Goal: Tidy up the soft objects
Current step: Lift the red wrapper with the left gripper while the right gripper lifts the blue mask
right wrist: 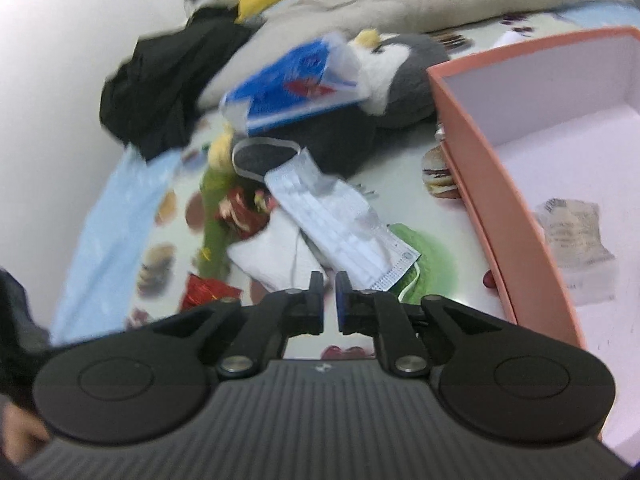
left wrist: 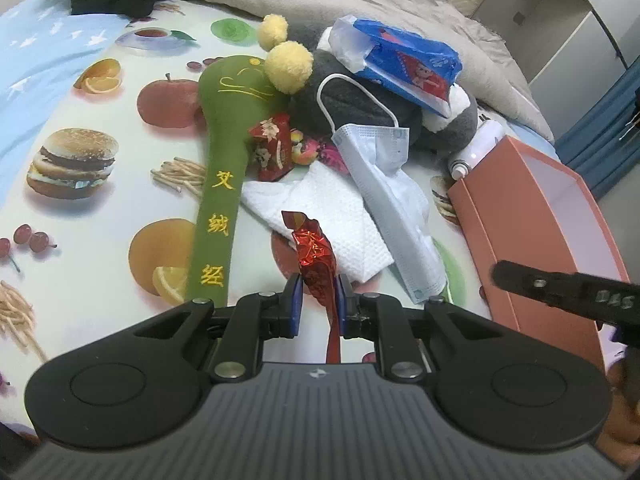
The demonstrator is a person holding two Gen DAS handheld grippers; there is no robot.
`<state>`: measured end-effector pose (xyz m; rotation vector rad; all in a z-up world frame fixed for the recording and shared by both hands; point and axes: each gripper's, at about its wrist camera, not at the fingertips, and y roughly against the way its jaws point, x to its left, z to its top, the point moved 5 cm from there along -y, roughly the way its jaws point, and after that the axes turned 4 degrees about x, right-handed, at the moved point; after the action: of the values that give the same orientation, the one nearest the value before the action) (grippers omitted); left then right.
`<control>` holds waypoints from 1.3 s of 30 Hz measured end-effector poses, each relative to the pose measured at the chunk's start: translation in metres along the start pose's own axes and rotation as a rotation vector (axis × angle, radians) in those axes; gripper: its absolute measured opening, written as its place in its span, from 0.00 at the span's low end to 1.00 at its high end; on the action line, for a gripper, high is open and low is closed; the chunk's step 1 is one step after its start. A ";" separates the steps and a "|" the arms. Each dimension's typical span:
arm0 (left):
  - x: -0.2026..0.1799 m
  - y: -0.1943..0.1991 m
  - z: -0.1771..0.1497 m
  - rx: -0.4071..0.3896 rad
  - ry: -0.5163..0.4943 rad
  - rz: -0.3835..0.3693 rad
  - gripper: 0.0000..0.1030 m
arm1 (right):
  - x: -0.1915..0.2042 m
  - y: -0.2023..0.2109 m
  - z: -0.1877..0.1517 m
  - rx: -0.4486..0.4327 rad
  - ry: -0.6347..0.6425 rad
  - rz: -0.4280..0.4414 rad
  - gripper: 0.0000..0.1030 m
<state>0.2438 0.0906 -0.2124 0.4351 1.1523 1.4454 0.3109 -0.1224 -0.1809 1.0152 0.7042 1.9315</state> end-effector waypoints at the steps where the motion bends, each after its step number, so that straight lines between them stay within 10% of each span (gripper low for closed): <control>1: 0.000 0.000 0.000 -0.002 -0.005 0.007 0.19 | 0.002 -0.005 -0.001 0.008 0.024 0.002 0.24; 3: 0.000 -0.001 0.001 -0.001 -0.014 0.013 0.19 | 0.006 -0.016 -0.001 0.017 0.066 0.000 0.40; 16: 0.005 -0.023 0.007 0.030 -0.033 0.033 0.19 | 0.008 -0.081 0.009 0.046 0.290 -0.137 0.45; 20: 0.004 -0.025 0.011 0.027 -0.042 0.038 0.19 | 0.001 -0.102 0.011 0.079 0.307 -0.147 0.40; 24: 0.003 -0.022 0.014 0.017 -0.048 0.039 0.19 | -0.003 -0.104 0.014 0.102 0.273 -0.120 0.12; 39: -0.017 0.022 0.005 -0.053 -0.080 0.008 0.19 | 0.014 -0.020 -0.007 0.009 0.215 -0.128 0.08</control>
<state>0.2408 0.0810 -0.1863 0.4571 1.0478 1.4492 0.3083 -0.1009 -0.1941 0.7549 0.8780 1.9438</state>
